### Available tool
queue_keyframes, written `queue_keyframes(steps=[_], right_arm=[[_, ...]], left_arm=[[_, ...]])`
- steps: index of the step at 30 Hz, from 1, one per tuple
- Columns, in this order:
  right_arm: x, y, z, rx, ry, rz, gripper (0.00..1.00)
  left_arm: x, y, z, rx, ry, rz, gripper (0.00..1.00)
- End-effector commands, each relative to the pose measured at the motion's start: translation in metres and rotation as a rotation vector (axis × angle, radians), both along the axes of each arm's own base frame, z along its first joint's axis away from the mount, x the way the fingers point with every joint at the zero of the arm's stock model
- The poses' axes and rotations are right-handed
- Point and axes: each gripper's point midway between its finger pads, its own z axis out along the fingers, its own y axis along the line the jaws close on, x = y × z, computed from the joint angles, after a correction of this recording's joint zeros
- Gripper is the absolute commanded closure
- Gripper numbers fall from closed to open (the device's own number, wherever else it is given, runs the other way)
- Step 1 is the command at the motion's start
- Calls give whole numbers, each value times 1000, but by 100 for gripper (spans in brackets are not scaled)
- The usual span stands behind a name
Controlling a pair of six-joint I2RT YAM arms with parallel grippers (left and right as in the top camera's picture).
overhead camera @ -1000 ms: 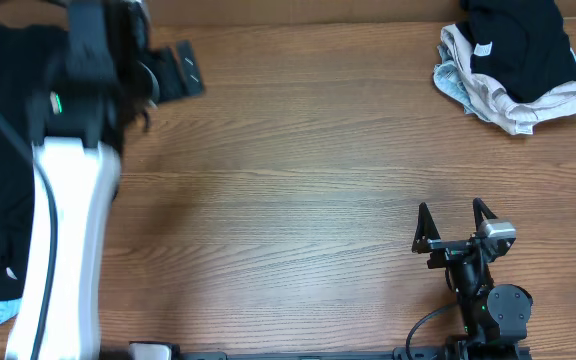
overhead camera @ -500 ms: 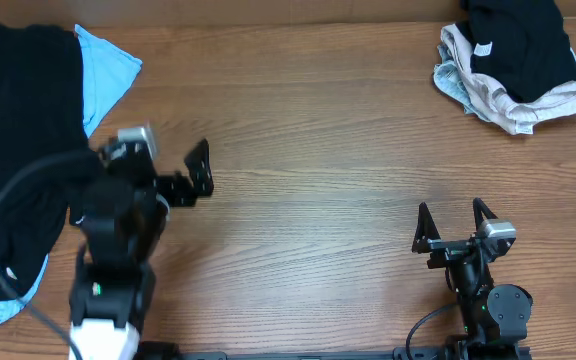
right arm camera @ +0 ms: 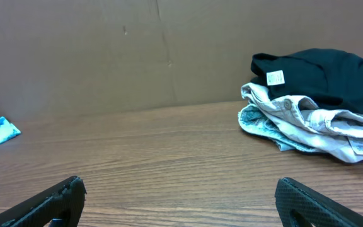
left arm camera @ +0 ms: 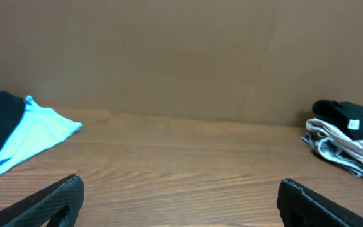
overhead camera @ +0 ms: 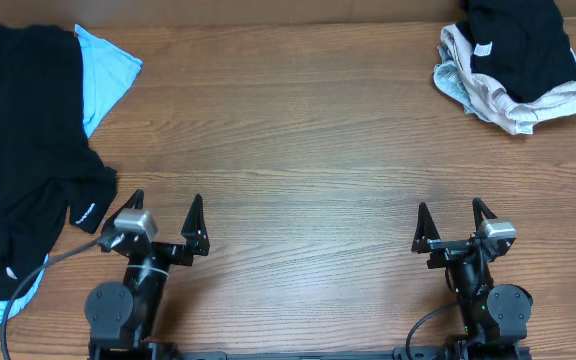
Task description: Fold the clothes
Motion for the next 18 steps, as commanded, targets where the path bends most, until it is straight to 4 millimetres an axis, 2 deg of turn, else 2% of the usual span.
queue_keyframes(steps=[1,15,18], right_arm=[[0,1,-1,-6,-7,6,0],[0,1,-1,-6,-7,6,0],[0,1,-1,-6,-7,6,0]], left_arm=[[-4,6,-8,17,-30,25,0],[-7,13,-33,-1,-49,58,0],[-5,14,-47,-1,-20,63,0]])
